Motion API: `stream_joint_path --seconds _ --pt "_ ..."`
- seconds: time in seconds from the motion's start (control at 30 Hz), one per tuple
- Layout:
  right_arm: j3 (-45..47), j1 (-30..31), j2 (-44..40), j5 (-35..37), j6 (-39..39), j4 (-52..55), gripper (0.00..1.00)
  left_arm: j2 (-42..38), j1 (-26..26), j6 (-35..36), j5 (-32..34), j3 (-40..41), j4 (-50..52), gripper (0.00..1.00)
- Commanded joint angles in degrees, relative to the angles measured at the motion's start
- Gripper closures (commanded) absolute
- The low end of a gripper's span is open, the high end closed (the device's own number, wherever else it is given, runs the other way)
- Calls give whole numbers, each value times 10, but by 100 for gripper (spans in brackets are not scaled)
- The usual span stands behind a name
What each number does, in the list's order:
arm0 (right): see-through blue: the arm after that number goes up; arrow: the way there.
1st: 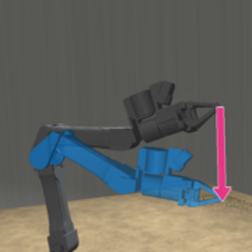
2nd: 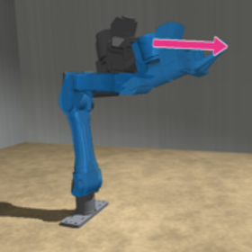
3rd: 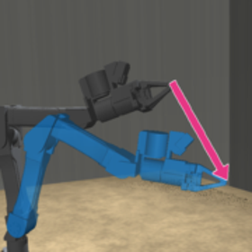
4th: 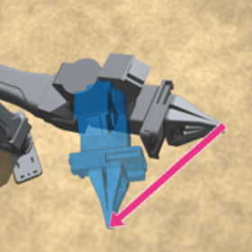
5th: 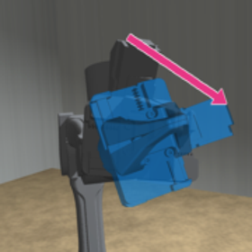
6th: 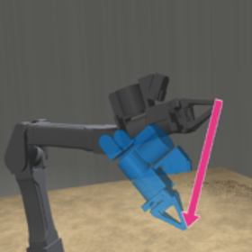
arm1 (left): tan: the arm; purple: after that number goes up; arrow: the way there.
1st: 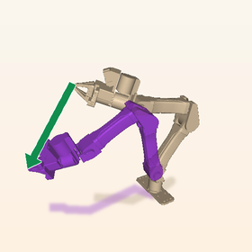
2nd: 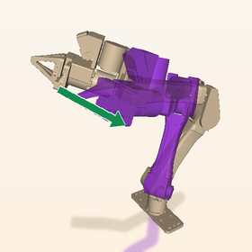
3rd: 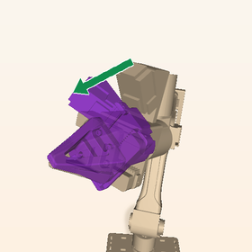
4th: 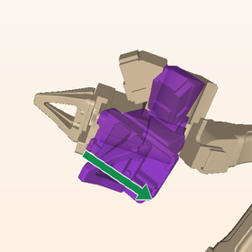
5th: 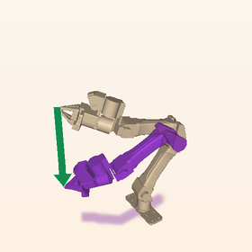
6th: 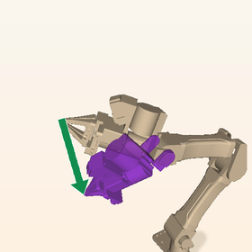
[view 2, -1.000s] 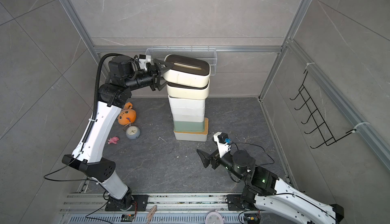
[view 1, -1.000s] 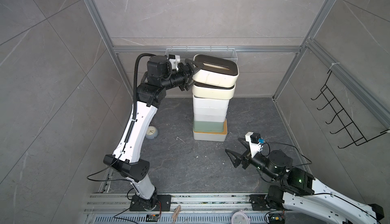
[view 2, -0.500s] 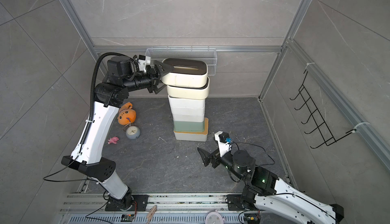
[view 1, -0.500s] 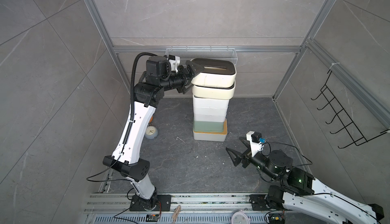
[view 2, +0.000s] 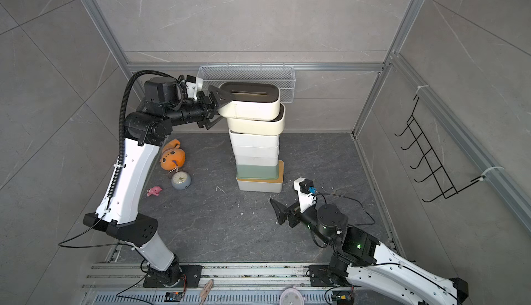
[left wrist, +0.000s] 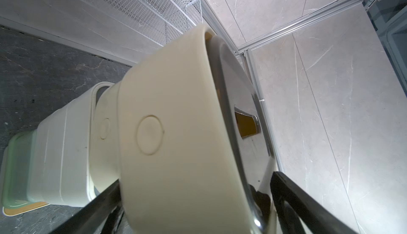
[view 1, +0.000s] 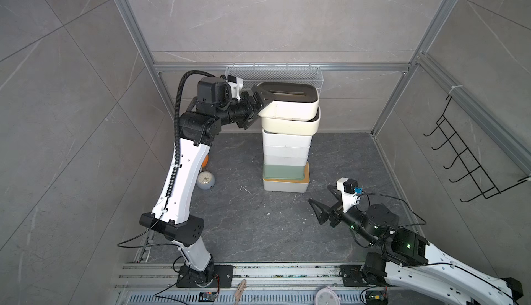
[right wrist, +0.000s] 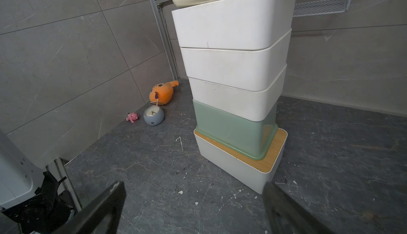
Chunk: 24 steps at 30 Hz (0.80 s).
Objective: Stack the tissue boxes
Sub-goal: Place the tissue box at the tissue box.
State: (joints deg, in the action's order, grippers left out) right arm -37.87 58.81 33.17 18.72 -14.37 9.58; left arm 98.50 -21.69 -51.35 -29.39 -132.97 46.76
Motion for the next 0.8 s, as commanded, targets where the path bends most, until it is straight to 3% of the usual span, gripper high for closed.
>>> stream_joint_path --seconds 0.0,0.77 --pt "-19 2 3 10 6 -6 0 5 3 32 13 -18 16 1" --pt "-157 2 76 51 24 39 0 25 5 43 22 -56 -9 1"
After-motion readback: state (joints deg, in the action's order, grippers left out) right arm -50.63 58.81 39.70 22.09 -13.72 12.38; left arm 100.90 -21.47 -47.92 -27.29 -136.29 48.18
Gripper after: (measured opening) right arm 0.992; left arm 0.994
